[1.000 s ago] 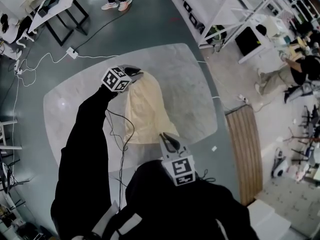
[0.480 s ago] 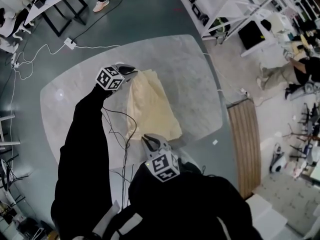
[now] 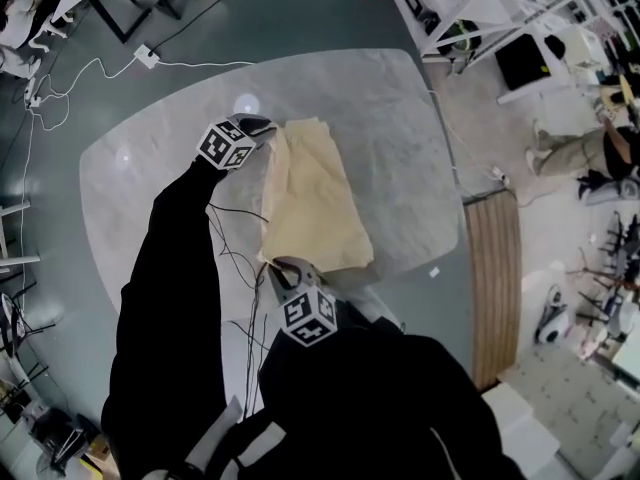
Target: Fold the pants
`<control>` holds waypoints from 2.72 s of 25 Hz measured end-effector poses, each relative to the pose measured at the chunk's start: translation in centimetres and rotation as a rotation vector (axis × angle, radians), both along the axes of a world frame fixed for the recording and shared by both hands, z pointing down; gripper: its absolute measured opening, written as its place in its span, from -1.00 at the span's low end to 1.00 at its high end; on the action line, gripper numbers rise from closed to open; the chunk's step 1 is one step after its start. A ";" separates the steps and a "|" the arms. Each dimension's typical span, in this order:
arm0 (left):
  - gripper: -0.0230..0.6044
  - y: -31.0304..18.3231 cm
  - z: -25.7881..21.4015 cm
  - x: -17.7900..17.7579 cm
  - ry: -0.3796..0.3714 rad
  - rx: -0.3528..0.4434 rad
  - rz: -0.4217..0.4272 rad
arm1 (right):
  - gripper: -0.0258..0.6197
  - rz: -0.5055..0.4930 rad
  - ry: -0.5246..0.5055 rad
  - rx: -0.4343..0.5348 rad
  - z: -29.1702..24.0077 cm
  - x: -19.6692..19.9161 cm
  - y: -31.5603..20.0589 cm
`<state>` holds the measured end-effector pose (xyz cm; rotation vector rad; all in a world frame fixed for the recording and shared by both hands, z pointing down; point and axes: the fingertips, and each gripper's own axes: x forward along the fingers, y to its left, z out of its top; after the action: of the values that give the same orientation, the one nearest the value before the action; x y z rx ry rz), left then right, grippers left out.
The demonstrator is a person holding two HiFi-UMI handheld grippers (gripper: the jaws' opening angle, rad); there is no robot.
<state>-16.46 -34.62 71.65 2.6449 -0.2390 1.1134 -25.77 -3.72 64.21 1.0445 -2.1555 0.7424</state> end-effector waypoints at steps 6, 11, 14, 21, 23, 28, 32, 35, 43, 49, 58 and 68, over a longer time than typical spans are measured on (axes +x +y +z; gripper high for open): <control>-0.54 -0.1 0.1 -2.6 -0.058 0.020 -0.045 | -0.52 -0.085 -0.106 -0.075 0.7 -2.9 1.4; -0.48 0.3 -1.3 -5.5 -0.106 0.081 -0.061 | -0.51 -0.092 -0.135 -0.054 0.2 -2.6 1.6; -0.44 -0.7 -2.5 -8.2 -0.153 0.141 -0.120 | -0.51 -0.071 -0.141 -0.025 -0.8 -1.1 0.7; -0.43 0.6 -10.8 -11.0 -0.094 0.261 -0.276 | -0.51 0.040 -0.128 0.097 -3.6 5.3 -1.5; -0.43 1.8 -14.1 -11.0 -0.004 0.272 -0.354 | -0.51 0.070 -0.129 0.149 -4.9 7.2 -2.4; -0.43 6.7 -20.6 -10.2 0.174 0.328 -0.493 | -0.51 0.137 -0.138 0.254 -8.7 11.0 -4.4; -0.43 10.1 -22.6 -9.2 0.263 0.310 -0.597 | -0.51 0.186 -0.143 0.320 -10.8 13.6 -6.2; -0.43 11.7 -22.6 -8.2 0.301 0.274 -0.664 | -0.51 0.218 -0.166 0.334 -11.7 14.8 -7.3; -0.43 11.8 -19.0 -5.9 0.312 0.111 -0.795 | -0.51 0.364 -0.258 0.216 -9.3 18.1 -12.2; -0.43 8.7 -13.8 -5.4 0.235 -0.001 -0.804 | -0.51 0.382 -0.242 0.116 -5.1 19.8 -17.3; -0.43 3.5 -5.3 -4.0 0.098 -0.126 -0.770 | -0.50 0.387 -0.186 -0.045 4.0 21.9 -24.0; -0.43 0.2 1.4 -1.6 0.053 -0.283 -0.710 | -0.44 0.373 -0.174 -0.171 9.7 22.1 -28.0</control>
<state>-18.08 -34.38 73.09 2.0618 -0.8556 0.7601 -3.72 -31.75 73.91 1.3482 -2.0141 1.2072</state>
